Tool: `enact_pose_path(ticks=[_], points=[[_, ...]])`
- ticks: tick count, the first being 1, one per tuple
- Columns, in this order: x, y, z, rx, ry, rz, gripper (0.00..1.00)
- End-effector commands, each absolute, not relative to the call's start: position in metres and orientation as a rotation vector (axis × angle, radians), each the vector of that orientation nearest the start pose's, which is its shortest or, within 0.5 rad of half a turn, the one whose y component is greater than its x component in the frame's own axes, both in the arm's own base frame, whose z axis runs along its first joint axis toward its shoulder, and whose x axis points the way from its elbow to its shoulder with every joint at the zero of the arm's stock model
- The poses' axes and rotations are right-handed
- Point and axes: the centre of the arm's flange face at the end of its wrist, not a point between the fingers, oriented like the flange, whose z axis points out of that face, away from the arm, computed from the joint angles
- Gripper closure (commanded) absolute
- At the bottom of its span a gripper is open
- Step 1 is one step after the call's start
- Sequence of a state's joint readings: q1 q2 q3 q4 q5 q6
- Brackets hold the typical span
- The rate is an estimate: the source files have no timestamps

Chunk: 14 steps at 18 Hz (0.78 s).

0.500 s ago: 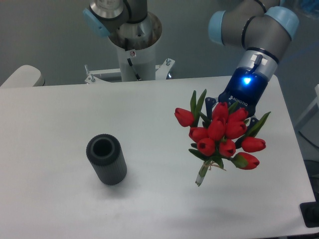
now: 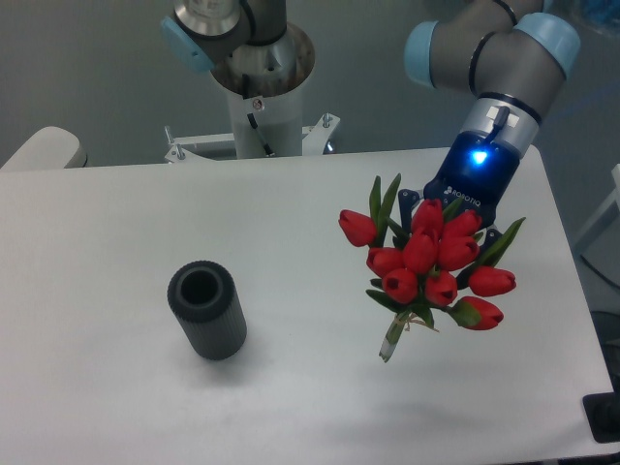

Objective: Place the flowers on the table
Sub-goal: 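Hold the red tulip bouquet by the stems above the table, then lower the held tulip bouquet down onto the table surface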

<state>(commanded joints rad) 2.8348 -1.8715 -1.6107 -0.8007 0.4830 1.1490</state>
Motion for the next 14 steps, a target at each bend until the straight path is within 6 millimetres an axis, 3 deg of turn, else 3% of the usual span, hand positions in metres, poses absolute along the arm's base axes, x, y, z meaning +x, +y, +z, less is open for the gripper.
enact_pose_path(ticks=[10, 14], points=[[-0.507, 0.383, 0.442, -2.317, 0.097, 0.208, 0.93], [-0.490, 0.401, 0.434, -2.464, 0.120, 0.287, 0.93]])
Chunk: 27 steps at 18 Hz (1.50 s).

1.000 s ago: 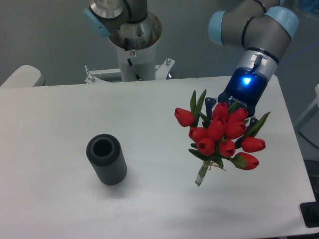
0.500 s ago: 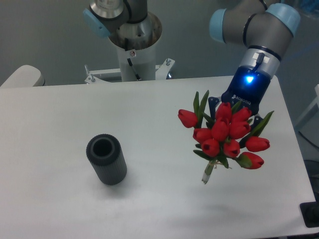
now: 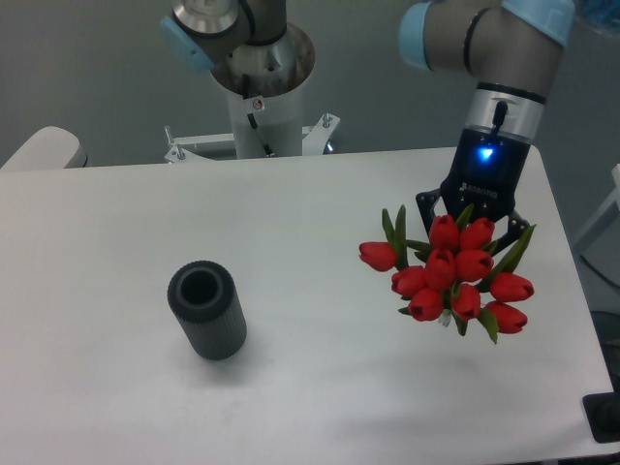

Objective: Place the flowers on the table
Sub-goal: 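Lower the held tulip bouquet down onto the table surface, then open the gripper to release the tulip stems on the table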

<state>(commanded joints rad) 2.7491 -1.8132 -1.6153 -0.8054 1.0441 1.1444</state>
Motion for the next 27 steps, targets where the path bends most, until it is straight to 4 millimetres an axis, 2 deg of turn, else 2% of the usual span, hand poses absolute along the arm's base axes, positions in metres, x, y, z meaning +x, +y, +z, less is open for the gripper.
enact_pose_path(ticks=[2, 6, 10, 12, 17, 19, 21, 23, 26, 27], points=[[-0.475, 0.419, 0.428, -2.542, 0.154, 0.328, 0.93], [-0.453, 0.440, 0.412, -2.678, 0.201, 0.396, 0.93], [-0.439, 0.448, 0.390, -2.790, 0.227, 0.434, 0.93], [-0.430, 0.453, 0.372, -2.856, 0.254, 0.449, 0.93], [-0.430, 0.470, 0.316, -3.019, 0.349, 0.461, 0.93], [-0.429, 0.469, 0.301, -3.088, 0.417, 0.484, 0.93], [-0.423, 0.480, 0.282, -3.107, 0.482, 0.460, 0.93], [-0.425, 0.485, 0.272, -3.111, 0.494, 0.444, 0.92], [-0.433, 0.492, 0.246, -3.126, 0.574, 0.402, 0.93], [-0.434, 0.492, 0.245, -3.124, 0.577, 0.399, 0.93]])
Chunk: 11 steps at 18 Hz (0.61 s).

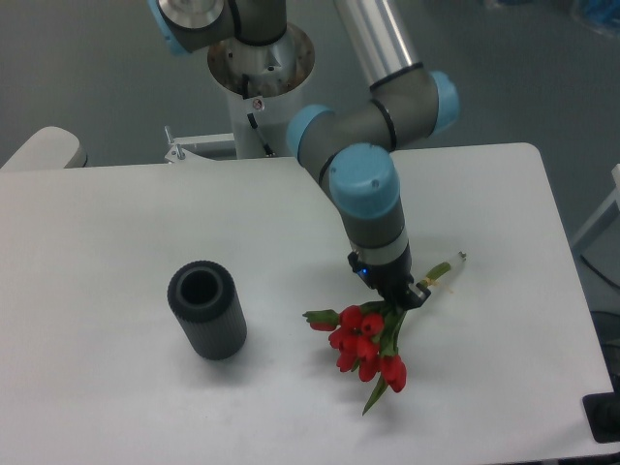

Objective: Place the flowers on the table
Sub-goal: 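Open the gripper to release the tulip stems on the table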

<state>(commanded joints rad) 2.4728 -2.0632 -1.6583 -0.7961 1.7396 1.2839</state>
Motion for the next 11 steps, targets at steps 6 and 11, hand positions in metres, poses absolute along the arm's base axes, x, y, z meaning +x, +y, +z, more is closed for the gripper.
enact_pose_path(ticks=[6, 11], points=[[-0.437, 0.497, 0.241, -3.118, 0.582, 0.392, 0.87], [-0.442, 0.505, 0.268, -3.081, 0.572, 0.454, 0.09]])
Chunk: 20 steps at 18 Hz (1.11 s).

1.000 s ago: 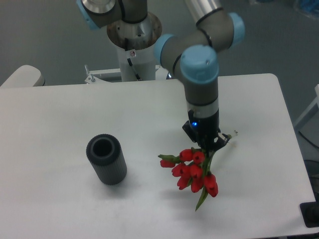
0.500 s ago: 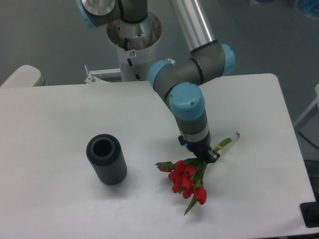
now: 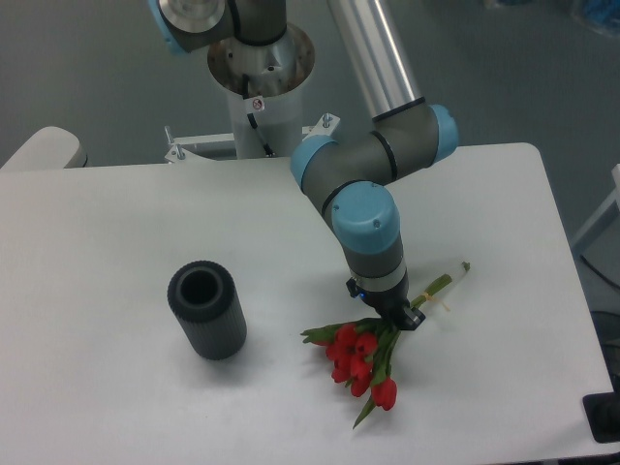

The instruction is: Place the flowers on the table

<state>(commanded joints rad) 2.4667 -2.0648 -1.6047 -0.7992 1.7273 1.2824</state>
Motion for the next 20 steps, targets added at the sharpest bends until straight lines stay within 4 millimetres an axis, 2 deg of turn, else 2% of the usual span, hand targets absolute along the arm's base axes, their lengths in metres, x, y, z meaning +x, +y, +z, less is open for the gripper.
enact_pose_path(ticks=[1, 4, 7, 11, 15, 20], points=[[-0.445, 0.509, 0.280, -3.048, 0.569, 0.464, 0.04], [-0.451, 0.520, 0.315, -2.903, 0.535, 0.415, 0.02], [-0.469, 0.510, 0.341, -2.905, 0.498, 0.400, 0.01], [-0.489, 0.515, 0.398, -2.921, 0.498, 0.329, 0.01], [-0.523, 0.488, 0.430, -2.841, 0.468, 0.234, 0.01], [-0.552, 0.447, 0.435, -2.834, 0.593, 0.226, 0.00]])
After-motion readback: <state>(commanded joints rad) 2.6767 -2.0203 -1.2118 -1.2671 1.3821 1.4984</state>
